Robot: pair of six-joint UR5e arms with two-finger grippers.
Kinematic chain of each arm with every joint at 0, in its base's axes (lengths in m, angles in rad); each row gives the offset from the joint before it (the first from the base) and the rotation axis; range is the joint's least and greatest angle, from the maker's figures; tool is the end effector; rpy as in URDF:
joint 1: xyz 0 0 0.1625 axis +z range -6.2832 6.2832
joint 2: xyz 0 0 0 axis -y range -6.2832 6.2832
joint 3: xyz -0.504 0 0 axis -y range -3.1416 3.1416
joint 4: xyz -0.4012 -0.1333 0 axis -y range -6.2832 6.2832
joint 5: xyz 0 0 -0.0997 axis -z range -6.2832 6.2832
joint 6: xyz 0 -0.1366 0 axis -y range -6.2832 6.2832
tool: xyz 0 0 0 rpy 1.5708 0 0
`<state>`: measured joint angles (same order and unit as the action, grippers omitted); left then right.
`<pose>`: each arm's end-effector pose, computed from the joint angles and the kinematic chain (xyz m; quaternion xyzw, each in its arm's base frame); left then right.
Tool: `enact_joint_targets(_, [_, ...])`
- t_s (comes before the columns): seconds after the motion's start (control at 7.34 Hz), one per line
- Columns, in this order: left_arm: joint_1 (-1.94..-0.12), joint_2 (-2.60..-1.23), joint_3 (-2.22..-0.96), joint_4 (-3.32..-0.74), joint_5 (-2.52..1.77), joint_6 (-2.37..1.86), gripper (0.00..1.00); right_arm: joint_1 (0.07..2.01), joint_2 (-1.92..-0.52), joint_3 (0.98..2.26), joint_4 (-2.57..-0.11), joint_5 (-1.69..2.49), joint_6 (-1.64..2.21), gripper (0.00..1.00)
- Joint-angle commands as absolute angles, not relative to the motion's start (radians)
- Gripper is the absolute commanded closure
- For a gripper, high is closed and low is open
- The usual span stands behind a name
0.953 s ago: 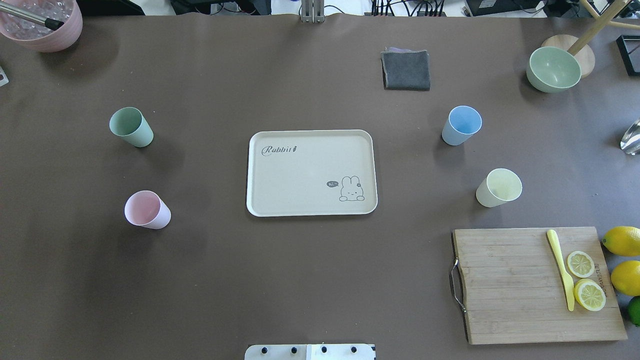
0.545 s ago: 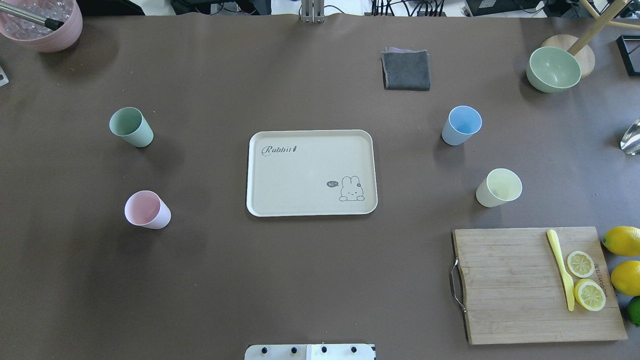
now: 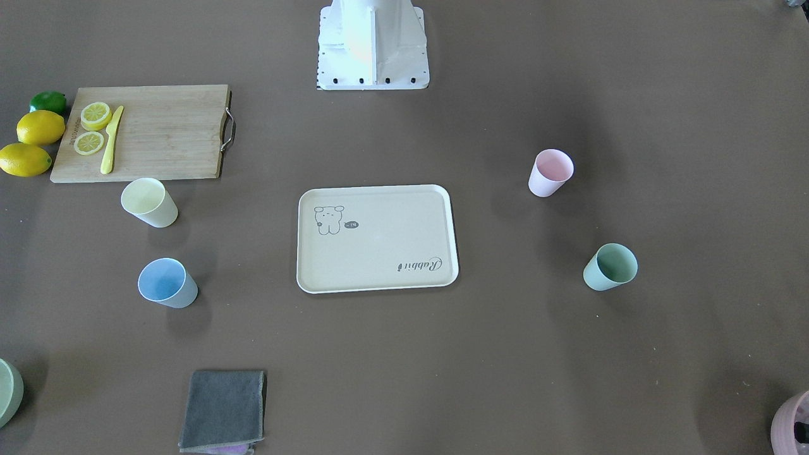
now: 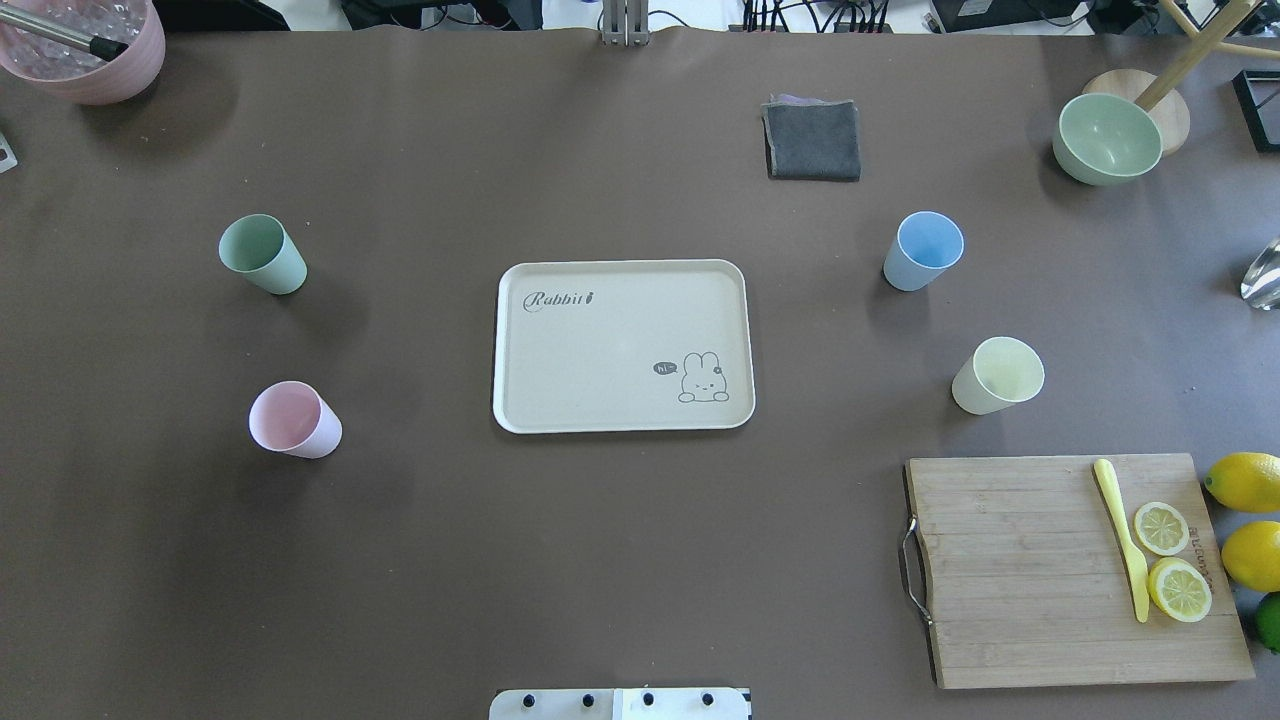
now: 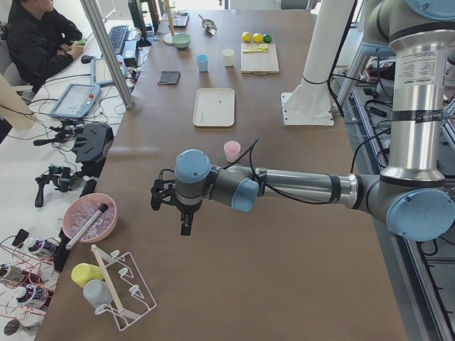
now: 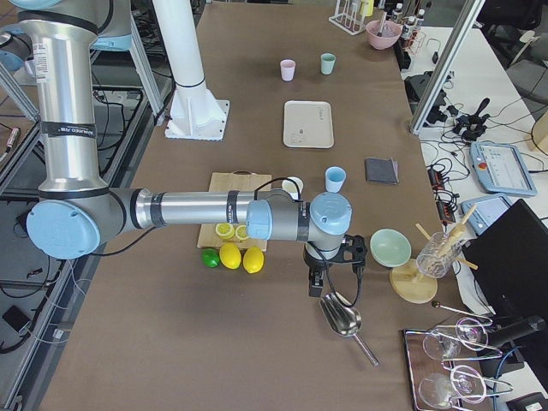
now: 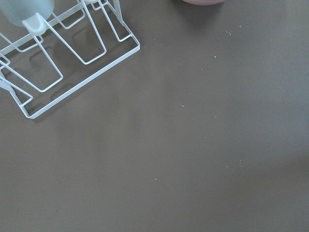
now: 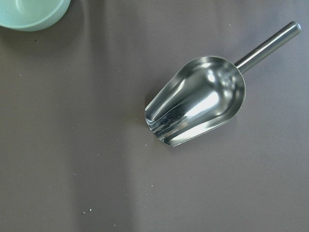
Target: Place all cups on tray
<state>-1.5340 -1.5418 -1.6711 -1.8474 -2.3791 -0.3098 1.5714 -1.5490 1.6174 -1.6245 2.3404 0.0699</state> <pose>-0.0157 -0.5124 0.6924 0.0900 0.4089 -0.0558 0.9064 0.0386 -0.5124 0.7356 -0.0062 -0.3754 0.0299 0.9264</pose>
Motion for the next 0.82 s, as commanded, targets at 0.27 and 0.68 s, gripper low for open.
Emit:
enact_joint_targets(0.27, [-1.531, -1.598, -1.639, -1.897, -2.382, -0.313, 0.02, 1.499, -1.47, 1.626, -1.534, 2.339, 0.086, 0.0])
enact_joint_targets(0.68, [-1.511, -1.657, -1.595, -1.905, -2.382, -0.327, 0.02, 1.367, -1.361, 1.643, -1.516, 2.339, 0.303, 0.0])
